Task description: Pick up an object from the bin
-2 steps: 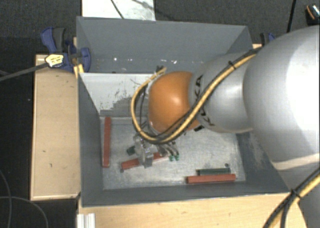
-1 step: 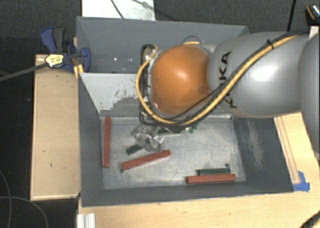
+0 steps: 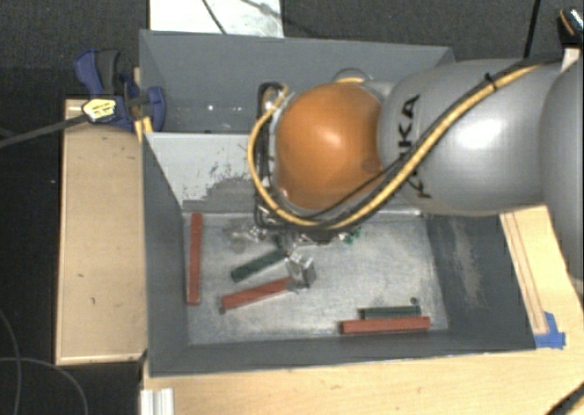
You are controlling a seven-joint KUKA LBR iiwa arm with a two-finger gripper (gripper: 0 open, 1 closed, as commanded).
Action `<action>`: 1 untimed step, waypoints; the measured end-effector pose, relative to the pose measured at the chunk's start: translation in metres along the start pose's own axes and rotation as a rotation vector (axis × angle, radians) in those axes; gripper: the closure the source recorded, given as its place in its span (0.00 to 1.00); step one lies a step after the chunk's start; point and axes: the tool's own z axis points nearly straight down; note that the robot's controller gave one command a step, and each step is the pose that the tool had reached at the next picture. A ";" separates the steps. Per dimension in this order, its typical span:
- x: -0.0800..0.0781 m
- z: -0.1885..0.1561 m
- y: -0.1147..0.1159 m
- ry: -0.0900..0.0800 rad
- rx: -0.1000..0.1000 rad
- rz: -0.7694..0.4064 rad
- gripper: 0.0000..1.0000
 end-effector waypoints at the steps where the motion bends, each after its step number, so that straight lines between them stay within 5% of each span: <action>1: 0.040 0.085 -0.037 0.006 -0.003 -0.355 0.00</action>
Offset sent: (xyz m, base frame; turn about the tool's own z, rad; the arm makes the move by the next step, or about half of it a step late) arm 0.0050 -0.0523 -0.0836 -0.3599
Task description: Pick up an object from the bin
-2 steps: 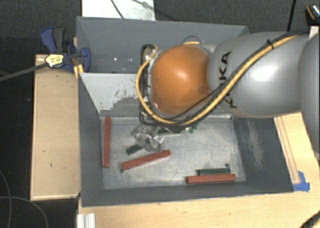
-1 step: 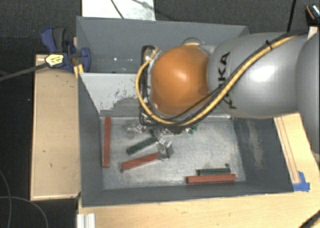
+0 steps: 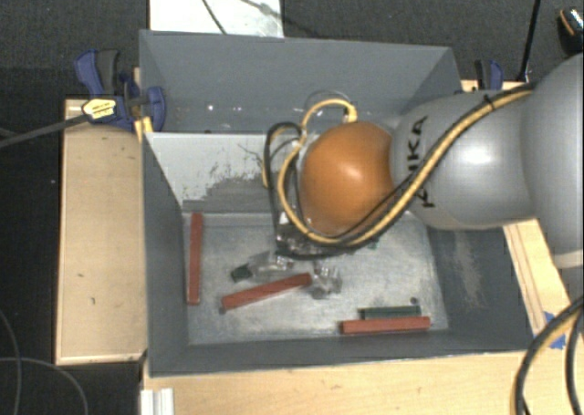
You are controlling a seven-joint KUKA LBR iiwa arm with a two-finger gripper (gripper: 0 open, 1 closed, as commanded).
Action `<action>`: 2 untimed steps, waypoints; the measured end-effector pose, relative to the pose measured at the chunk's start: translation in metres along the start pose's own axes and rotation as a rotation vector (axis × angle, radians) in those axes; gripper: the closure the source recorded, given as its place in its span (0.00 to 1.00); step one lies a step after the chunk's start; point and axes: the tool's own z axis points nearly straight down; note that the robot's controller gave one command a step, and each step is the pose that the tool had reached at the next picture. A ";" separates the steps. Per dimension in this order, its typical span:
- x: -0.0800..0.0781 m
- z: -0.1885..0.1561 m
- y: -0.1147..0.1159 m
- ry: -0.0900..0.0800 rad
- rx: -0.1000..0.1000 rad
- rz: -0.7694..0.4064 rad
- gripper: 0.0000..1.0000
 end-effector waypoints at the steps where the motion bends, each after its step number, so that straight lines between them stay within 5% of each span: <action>1: -0.003 -0.003 -0.002 -0.006 0.006 0.007 1.00; 2: 0.020 -0.144 0.028 -0.007 0.010 0.006 1.00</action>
Offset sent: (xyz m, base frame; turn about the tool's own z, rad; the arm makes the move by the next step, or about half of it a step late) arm 0.0000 0.0000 0.0000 0.0000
